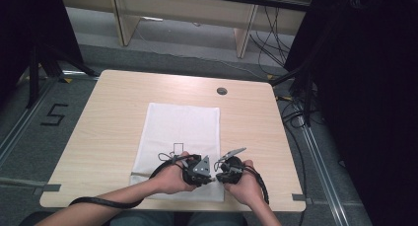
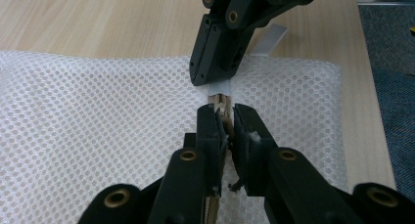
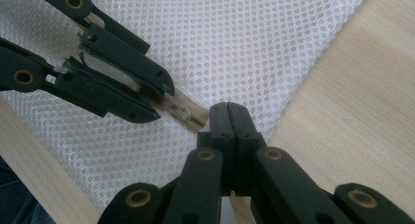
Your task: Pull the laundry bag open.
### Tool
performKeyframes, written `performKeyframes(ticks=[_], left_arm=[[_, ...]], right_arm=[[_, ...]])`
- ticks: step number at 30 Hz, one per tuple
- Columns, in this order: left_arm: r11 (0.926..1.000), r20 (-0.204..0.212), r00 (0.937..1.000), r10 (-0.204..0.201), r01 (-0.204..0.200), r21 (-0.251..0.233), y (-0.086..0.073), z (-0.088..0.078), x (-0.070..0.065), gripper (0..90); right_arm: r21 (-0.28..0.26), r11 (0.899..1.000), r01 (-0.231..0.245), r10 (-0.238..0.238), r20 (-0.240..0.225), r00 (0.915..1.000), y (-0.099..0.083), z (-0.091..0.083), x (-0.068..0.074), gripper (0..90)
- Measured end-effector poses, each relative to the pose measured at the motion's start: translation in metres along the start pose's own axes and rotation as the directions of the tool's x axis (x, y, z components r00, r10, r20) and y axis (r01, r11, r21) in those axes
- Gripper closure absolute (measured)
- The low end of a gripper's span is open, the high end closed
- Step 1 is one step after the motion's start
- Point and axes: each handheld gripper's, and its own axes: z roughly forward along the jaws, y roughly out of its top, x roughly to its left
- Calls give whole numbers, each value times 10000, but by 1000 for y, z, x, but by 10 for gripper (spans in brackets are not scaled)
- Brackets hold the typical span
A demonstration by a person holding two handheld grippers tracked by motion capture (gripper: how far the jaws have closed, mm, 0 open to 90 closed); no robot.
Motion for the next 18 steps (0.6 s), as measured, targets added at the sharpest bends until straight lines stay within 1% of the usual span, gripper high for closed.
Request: performKeyframes(ticks=[2,3,5,8,9,14,15,17,18], left_arm=[[10000,-20,10000,-44,44,47,1,0,-1,815],[10000,-68,10000,61,-60,20,1,0,-1,815],[10000,-53,10000,46,-46,24,2,-1,-1,815],[10000,-59,10000,-16,16,63,1,-3,-1,815],[10000,-40,10000,-16,16,-6,1,-3,-1,815],[10000,-74,10000,-9,9,-12,1,-4,-1,815],[10000,-50,9999,-96,96,-4,1,-4,-2,815],[10000,-52,10000,-60,60,-10,1,-4,-2,815],[10000,-56,10000,-51,51,-4,1,-4,-2,815]], right_arm=[[-1,9999,139,-139,-31,9999,0,0,-1,900],[-1,9999,139,-139,-31,9999,0,0,-1,900],[0,10000,8,-8,-46,10000,0,0,-1,900],[9,10000,41,-41,-24,10000,0,0,-1,900],[5,9999,126,-126,-23,9999,0,0,-1,900],[-11,10000,38,-38,-8,10000,0,0,-1,900],[6,10000,55,-55,-2,10000,0,0,-1,900],[-18,9998,189,-189,-29,9998,0,0,-2,900],[1,10000,58,-58,4,10000,0,0,-1,900]])
